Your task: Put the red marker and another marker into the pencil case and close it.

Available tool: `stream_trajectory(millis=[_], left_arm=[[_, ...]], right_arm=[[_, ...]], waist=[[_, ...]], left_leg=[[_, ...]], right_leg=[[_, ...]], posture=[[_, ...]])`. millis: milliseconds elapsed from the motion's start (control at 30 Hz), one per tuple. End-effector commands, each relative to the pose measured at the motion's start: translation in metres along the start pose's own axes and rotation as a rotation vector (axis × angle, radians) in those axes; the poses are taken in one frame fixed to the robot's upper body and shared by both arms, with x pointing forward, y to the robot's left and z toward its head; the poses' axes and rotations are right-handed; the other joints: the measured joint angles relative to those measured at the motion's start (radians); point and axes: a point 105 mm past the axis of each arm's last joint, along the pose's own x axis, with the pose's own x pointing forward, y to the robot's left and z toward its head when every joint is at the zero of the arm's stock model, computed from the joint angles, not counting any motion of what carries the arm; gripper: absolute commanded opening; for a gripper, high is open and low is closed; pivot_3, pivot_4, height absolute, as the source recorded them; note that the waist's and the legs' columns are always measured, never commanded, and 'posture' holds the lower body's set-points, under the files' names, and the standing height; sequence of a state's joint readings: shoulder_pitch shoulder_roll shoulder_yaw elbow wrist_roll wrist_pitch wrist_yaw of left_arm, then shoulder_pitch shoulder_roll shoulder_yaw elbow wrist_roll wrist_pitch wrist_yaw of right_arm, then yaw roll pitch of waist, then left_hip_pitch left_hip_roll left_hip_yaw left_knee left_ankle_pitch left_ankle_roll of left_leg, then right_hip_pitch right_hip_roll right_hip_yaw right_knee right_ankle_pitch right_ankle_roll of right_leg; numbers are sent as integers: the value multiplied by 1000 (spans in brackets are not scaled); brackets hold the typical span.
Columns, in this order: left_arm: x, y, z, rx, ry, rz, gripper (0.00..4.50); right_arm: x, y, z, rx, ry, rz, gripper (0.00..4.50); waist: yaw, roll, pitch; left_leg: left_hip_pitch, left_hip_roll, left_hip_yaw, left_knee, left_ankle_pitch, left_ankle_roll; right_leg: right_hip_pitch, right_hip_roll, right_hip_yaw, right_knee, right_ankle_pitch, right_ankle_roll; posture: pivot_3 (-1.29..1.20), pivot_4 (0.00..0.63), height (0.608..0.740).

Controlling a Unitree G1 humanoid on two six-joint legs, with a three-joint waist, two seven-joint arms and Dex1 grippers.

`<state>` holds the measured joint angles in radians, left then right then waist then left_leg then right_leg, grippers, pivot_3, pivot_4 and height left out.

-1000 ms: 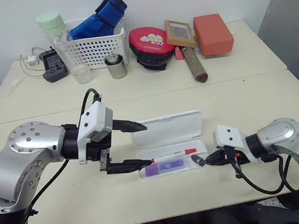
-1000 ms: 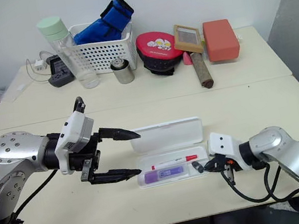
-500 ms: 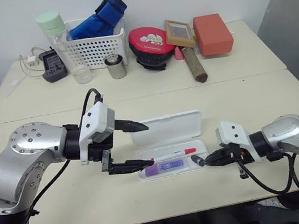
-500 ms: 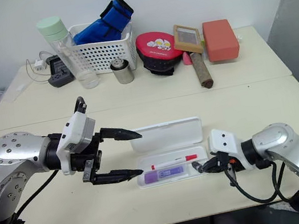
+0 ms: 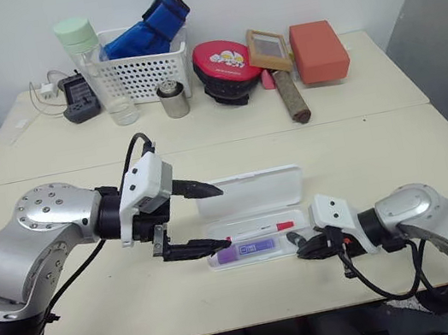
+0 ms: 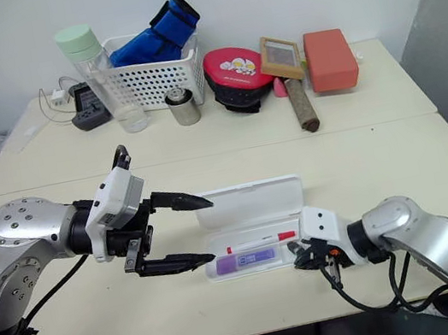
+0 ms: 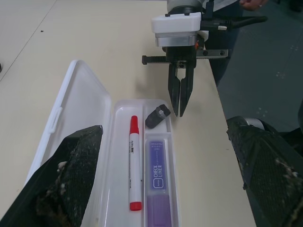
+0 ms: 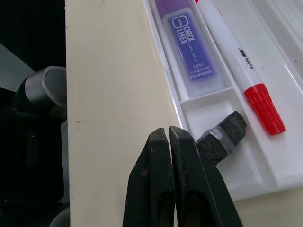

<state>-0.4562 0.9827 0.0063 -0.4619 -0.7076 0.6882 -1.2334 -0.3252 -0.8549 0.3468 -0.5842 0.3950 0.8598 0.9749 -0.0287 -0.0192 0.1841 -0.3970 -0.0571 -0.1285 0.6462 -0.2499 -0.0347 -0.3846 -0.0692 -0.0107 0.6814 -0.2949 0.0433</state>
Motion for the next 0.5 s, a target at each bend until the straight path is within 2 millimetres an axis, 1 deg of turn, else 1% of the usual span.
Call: stream_trajectory(millis=[33, 267, 500], left_arm=[[-2, -2, 10, 41, -21, -5, 4500], [-1, -2, 9, 42, -23, -6, 4500], [0, -1, 9, 40, -24, -8, 4500]], right_arm=[[-5, -3, 3, -21, 3, -19, 91], [-14, -12, -5, -7, 35, -57, 91], [-20, -19, -8, 1, 50, -90, 91]], waist=[[0, 0, 0], [0, 0, 0], [0, 0, 0]], left_leg=[[0, 0, 0, 0, 0, 0], [0, 0, 0, 0, 0, 0], [0, 0, 0, 0, 0, 0]], right_leg=[[0, 0, 0, 0, 0, 0], [0, 0, 0, 0, 0, 0], [0, 0, 0, 0, 0, 0]], posture=[[0, 150, 740], [0, 150, 740], [0, 150, 740]])
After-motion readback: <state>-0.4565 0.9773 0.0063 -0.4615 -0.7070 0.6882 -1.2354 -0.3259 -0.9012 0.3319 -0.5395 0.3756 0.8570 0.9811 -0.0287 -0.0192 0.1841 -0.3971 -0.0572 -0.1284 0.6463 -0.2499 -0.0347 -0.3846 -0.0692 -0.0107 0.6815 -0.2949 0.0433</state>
